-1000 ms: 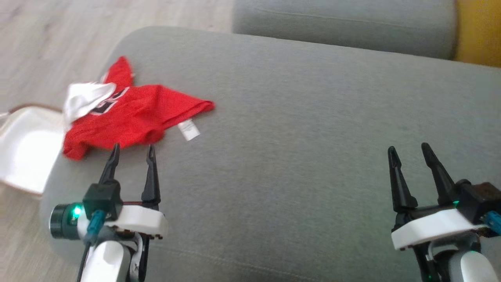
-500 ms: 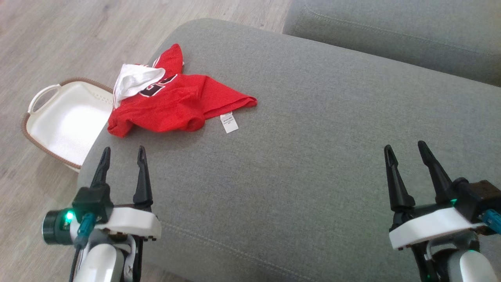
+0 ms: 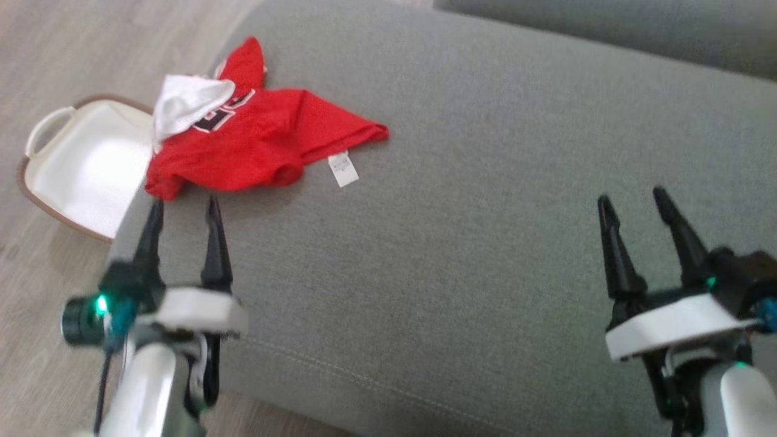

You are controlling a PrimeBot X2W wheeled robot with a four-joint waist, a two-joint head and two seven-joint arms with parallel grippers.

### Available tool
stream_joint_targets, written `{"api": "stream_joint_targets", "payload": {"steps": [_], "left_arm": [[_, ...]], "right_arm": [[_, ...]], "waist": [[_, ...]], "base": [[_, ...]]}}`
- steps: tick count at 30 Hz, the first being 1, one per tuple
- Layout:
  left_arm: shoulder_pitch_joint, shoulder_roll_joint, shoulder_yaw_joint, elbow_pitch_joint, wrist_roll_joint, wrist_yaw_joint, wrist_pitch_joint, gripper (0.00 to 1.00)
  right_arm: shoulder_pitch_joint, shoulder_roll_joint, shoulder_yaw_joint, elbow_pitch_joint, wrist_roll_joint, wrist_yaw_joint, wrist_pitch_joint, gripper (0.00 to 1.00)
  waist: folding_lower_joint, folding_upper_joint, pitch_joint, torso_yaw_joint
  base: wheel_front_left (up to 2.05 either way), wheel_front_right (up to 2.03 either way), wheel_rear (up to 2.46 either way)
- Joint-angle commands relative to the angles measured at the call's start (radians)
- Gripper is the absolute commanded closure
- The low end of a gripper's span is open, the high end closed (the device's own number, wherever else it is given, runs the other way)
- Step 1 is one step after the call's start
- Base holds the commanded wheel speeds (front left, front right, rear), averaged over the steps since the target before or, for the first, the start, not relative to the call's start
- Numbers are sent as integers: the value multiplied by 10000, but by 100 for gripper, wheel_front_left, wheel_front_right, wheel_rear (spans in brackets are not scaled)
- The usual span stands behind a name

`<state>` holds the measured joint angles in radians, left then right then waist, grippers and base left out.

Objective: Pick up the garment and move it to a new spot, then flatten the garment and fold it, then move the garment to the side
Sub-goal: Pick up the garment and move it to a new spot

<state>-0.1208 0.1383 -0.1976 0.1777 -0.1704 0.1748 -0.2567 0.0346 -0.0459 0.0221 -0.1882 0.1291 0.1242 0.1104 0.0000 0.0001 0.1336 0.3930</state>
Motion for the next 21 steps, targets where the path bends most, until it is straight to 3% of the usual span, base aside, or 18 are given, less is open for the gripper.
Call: {"api": "stream_joint_targets", "payload": {"steps": [1, 7, 11, 15, 21], "left_arm": [[-1083, 1, 498, -147, -116, -127, -51, 0], [-3046, -243, 803, 1786, -425, -650, -51, 0], [-4306, -346, 927, 3779, -679, -1056, -51, 0], [-5557, -262, 1078, 6025, -902, -1436, -51, 0], [-6571, -203, 1201, 8112, -1099, -1681, 38, 0]], "right_arm": [[-687, -75, 251, -573, -128, 65, 138, 0], [-1320, -521, 259, -1106, -303, 65, 543, 0], [-1586, -750, 282, -1296, -317, 65, 703, 0], [-1818, -924, 393, -1337, -271, 65, 777, 0], [-1912, -1060, 534, -1249, -213, 65, 818, 0]], "waist": [[0, -1, 730, -260], [0, -1, 2276, -650], [0, -1, 2941, -754], [0, -1, 3277, -868], [0, -1, 3382, -923]], "base": [[0, 0, 0], [0, 0, 0], [0, 0, 0], [0, 0, 0], [0, 0, 0]]}}
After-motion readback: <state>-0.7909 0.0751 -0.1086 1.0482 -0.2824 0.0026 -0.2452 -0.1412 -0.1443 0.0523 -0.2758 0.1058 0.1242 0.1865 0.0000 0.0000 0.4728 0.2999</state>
